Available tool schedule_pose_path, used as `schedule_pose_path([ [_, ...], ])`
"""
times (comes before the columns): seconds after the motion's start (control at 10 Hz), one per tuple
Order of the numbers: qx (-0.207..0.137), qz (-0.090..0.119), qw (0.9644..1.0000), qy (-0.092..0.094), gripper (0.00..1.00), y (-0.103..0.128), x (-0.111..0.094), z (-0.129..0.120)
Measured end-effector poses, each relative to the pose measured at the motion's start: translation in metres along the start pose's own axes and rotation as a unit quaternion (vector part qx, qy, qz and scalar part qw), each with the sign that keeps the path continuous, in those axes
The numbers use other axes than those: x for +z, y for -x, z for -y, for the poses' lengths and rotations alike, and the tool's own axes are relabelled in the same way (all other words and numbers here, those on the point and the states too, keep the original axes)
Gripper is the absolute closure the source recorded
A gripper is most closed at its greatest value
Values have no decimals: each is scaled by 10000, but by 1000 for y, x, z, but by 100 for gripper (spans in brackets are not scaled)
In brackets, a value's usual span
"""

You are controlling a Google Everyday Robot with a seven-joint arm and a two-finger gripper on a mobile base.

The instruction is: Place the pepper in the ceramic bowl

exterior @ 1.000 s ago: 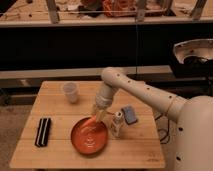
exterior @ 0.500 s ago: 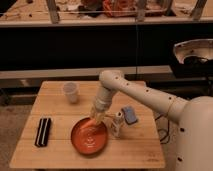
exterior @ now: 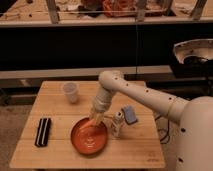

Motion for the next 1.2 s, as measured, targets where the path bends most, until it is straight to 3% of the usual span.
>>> schedule_pose_path([
  [0.3, 42, -14, 10000, -5, 73, 1, -1, -1],
  [1.0, 139, -37, 9999, -40, 73, 3, -3, -1],
  [1.2, 175, -46, 9998, -52, 78, 4, -3, -1],
])
